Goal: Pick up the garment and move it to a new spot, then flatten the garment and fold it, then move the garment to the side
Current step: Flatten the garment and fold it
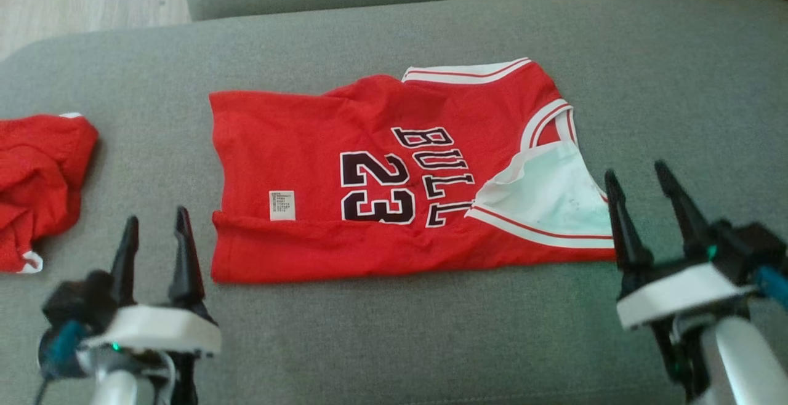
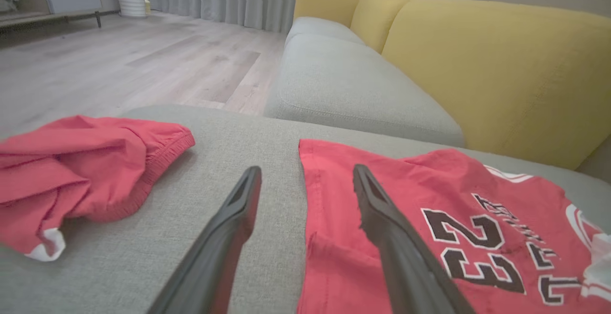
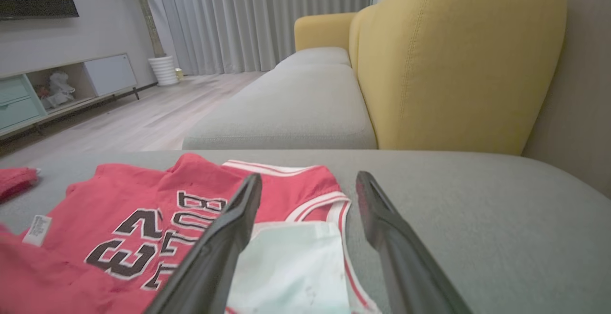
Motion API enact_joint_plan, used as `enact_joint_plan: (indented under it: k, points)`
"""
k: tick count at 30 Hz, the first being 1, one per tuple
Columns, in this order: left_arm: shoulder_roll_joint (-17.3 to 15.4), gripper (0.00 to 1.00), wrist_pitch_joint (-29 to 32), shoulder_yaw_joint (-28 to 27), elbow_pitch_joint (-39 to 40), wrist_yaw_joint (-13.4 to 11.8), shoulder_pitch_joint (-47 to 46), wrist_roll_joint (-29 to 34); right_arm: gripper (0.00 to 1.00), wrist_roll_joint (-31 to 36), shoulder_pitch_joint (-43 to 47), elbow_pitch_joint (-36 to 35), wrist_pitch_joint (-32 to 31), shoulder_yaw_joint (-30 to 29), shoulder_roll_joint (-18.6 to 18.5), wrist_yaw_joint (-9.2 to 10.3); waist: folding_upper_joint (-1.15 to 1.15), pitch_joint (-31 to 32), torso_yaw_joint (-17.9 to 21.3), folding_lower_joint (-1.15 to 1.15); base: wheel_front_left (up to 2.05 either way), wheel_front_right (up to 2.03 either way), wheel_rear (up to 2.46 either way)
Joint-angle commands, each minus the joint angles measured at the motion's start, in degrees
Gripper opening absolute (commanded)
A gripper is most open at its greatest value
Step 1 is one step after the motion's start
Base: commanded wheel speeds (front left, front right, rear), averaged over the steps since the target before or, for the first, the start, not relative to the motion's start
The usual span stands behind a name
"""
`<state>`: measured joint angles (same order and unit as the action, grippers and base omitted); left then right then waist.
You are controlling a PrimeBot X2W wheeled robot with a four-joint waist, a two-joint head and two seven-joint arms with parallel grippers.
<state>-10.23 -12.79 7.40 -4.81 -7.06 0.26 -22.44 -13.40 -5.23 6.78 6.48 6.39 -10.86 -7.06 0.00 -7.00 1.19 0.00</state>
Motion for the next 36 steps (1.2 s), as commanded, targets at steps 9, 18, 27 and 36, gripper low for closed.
enact_joint_plan:
  k: [9, 18, 27, 36]
  points:
    - [-0.76, 1.0, -0.87, 1.84, 3.21, -1.35, 3.93, 4.21, 1.0, 0.81, 7.88, -7.36, -3.65, -1.37, 3.25, -0.43, 0.0, 1.72, 0.11, 0.0, 0.0, 0.0, 0.0]
    - [-1.02, 1.0, -0.24, 2.6, 1.6, -0.94, 4.07, 3.68, 1.0, -0.24, 9.56, -8.6, -4.75, -2.06, 4.23, -0.43, 0.0, 2.5, 0.05, 0.0, 0.0, 0.0, 0.0]
    - [-1.14, 1.0, 1.88, 3.72, -0.69, -0.19, 2.55, 2.91, 1.0, -1.33, 8.21, -5.13, -5.95, -3.15, 3.95, -0.43, 0.0, 1.76, -0.22, 0.0, 0.0, 0.0, 0.0]
    - [-0.48, 1.0, 7.21, 4.96, -10.39, 3.6, -2.87, -1.01, 1.0, -2.53, 3.73, 4.82, -11.98, -5.4, 2.64, -0.43, 0.0, -0.31, -1.32, 0.0, 0.0, 0.0, 0.0]
